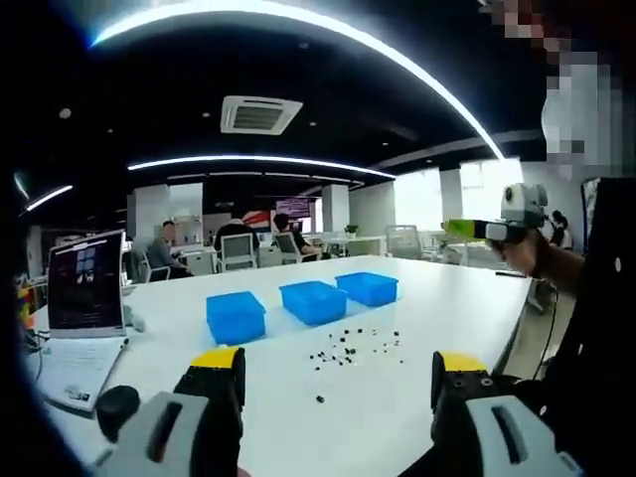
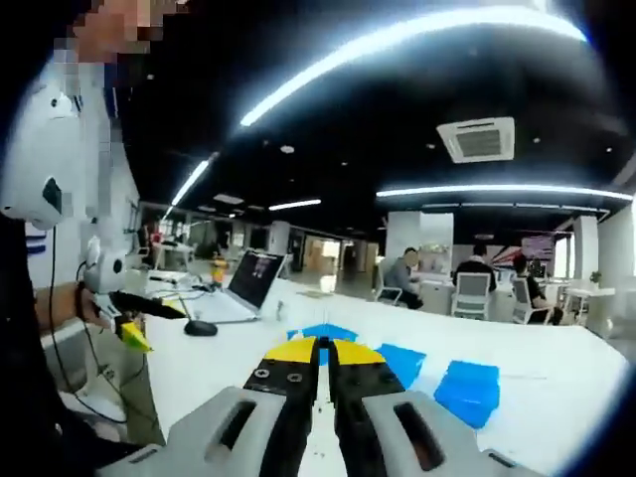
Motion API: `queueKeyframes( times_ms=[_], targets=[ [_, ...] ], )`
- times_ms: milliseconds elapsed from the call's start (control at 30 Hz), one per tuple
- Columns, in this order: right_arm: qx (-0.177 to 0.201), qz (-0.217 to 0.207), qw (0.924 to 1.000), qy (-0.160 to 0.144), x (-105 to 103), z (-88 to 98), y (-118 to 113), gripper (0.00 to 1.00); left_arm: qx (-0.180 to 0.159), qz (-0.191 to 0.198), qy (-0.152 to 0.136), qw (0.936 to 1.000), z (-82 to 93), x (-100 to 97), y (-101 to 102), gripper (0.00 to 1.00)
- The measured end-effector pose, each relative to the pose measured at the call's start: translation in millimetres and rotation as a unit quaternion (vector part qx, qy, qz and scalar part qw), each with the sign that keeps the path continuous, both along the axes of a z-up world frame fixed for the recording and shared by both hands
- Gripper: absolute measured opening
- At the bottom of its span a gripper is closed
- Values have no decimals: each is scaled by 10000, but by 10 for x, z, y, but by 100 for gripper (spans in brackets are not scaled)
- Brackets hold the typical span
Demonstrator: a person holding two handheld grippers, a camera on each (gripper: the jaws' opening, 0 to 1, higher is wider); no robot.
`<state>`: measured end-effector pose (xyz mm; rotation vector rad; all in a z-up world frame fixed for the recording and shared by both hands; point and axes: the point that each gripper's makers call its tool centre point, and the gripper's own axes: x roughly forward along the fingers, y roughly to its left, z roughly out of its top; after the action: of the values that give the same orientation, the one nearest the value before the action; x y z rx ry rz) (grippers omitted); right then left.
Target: Pick up the resistors one by one and place each resistor into its matching bin, sorting the parts by color and model until every resistor is separated into the correct bin for its type
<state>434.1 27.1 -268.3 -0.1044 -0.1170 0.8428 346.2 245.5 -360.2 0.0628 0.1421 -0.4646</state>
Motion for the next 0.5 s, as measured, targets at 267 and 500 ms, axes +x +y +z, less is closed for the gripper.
queueKeyframes(
  times_ms=[267, 500],
  targets=[
    [15, 640, 9978, 158, 663, 128, 690, 7, -87, 139, -67, 9998, 40, -16, 49, 77],
    [-349, 991, 9943, 166, 1290, 158, 1511, 7, -131, 256, -96, 9995, 66, -41, 98, 77]
  ],
)
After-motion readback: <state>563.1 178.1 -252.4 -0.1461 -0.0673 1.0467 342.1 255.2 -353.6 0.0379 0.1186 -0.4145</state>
